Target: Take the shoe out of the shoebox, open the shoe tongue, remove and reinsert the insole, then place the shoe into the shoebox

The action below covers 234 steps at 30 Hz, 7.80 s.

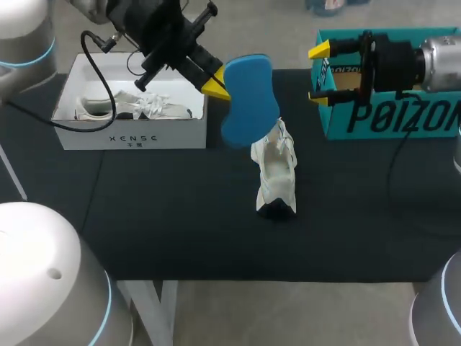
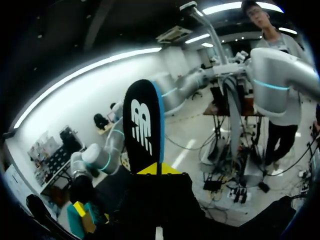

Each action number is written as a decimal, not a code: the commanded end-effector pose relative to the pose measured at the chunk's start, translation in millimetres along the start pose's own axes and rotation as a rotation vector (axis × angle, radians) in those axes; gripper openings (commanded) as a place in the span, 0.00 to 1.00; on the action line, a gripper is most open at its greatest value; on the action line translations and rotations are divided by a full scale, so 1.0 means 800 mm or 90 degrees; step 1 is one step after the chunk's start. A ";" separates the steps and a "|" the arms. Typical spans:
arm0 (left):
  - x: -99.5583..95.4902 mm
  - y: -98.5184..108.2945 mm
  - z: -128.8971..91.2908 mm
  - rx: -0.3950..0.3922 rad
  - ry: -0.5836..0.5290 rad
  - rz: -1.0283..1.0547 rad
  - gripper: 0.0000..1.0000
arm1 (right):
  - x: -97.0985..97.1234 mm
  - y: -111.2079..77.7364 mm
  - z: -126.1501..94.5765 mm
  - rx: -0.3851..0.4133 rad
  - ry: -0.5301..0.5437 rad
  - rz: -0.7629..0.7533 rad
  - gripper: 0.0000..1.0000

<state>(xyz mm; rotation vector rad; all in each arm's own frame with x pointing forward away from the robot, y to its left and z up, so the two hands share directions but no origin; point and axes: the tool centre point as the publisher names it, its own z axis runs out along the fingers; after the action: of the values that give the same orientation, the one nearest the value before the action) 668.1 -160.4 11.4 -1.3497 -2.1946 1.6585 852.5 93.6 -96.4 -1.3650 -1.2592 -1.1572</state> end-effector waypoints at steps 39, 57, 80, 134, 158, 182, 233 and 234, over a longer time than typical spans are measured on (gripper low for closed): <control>-0.056 0.078 -0.045 -0.418 0.004 0.537 0.00 | 0.029 -0.025 0.032 0.049 0.027 0.065 1.00; -0.061 0.110 -0.023 -0.421 -0.010 0.562 0.00 | 0.052 -0.011 0.051 0.029 0.039 0.034 1.00; -0.079 0.140 -0.001 -0.475 -0.016 0.625 0.00 | 0.049 -0.018 0.071 0.040 0.043 0.043 0.43; -0.144 0.125 -0.064 -0.584 0.421 0.385 1.00 | -0.030 -0.006 0.090 0.055 -0.034 0.013 0.00; -0.160 0.130 -0.061 -0.595 0.431 0.394 1.00 | -0.046 0.006 0.097 0.090 -0.053 -0.002 0.00; -0.166 0.132 -0.063 -0.551 0.327 0.456 1.00 | -0.042 0.009 0.095 0.093 -0.028 0.015 0.00; -0.157 0.164 -0.079 -0.392 -0.429 0.530 1.00 | 0.049 -0.007 0.050 0.112 0.071 0.038 0.00; -0.157 0.165 -0.074 -0.387 -0.428 0.537 1.00 | 0.050 -0.007 0.052 0.112 0.068 0.035 0.00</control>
<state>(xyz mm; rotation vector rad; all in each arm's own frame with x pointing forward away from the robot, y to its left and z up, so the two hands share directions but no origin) 852.4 -187.9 -11.6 -2.4120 -2.9382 1.6092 847.1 135.7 -64.4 -1.1833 -1.2002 -1.0486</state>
